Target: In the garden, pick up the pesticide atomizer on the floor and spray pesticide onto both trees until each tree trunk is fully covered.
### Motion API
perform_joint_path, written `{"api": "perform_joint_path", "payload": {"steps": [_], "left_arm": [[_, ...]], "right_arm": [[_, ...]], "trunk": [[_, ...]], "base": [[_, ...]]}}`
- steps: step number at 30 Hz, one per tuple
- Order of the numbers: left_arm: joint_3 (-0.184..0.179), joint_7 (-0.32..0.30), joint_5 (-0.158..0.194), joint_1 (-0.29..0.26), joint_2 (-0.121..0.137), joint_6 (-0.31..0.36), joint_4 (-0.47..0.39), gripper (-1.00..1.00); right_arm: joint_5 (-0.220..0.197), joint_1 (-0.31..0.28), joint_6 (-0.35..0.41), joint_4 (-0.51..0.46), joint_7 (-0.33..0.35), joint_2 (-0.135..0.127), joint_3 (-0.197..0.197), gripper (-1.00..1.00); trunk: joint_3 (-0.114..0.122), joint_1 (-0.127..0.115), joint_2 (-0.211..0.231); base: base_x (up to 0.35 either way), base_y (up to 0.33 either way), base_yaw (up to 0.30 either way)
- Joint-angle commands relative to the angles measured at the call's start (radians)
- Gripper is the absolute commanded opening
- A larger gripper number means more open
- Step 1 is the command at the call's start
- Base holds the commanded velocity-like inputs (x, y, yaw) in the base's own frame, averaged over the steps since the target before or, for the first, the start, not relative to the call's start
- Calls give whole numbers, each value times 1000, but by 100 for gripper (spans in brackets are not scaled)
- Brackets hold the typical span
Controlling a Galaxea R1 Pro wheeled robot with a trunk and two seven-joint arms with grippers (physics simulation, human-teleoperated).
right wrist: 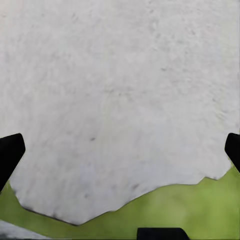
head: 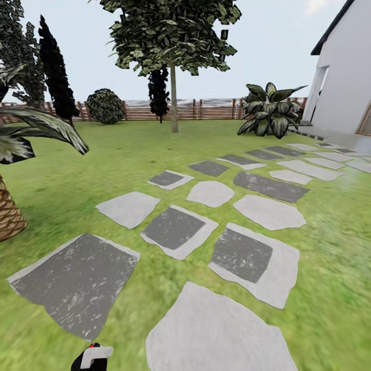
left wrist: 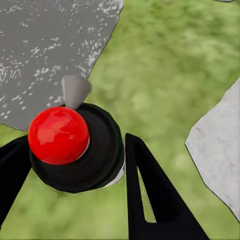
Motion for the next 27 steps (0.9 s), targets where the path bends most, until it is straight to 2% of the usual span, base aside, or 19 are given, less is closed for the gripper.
{"api": "perform_joint_path", "payload": {"steps": [1,27], "left_arm": [[0,0,0,0,0,-1,0,-100],[0,0,0,1,1,-1,1,-100]], "right_arm": [[0,0,0,0,0,0,0,100],[0,0,0,0,0,0,0,100]], "trunk": [[0,0,0],[0,0,0]], "base": [[340,0,0],[340,0,0]]}}
